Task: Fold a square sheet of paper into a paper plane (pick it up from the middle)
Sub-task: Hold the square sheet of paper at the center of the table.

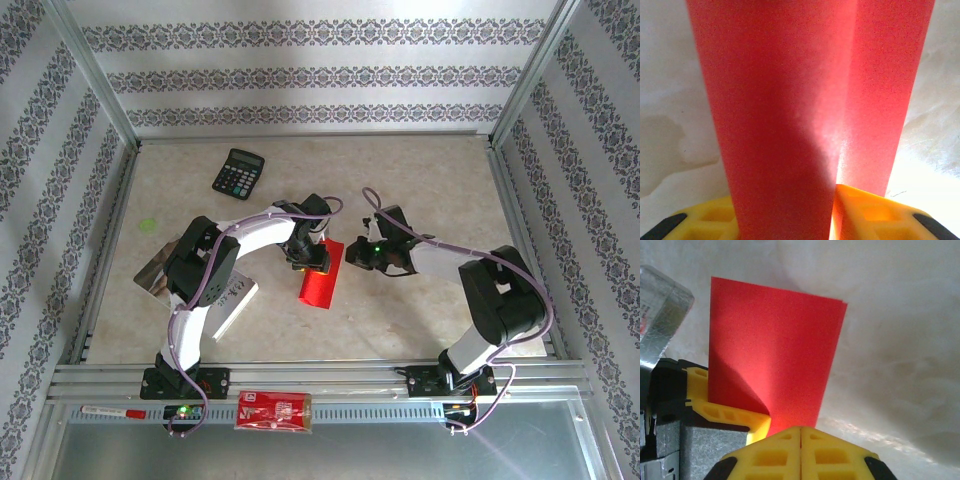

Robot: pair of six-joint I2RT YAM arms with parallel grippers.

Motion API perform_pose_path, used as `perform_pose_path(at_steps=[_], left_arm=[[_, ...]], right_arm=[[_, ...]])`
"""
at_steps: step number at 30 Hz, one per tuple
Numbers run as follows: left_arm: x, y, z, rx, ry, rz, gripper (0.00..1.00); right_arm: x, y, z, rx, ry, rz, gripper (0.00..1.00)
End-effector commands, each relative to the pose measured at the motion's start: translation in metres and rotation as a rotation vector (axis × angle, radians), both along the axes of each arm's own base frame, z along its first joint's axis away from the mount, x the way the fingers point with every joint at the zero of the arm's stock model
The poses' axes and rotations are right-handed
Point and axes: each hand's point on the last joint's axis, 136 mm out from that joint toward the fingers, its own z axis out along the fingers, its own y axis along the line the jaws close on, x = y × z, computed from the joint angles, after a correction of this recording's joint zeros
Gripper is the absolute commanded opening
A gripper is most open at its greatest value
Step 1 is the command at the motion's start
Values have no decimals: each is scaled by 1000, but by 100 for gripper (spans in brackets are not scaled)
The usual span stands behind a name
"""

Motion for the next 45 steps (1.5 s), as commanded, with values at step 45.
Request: perform_pose_path(at_steps=[45], left_arm=[[-24,21,-66,133,83,-6,41]], right_arm=[[-32,-1,-80,-187,261,-92,0]])
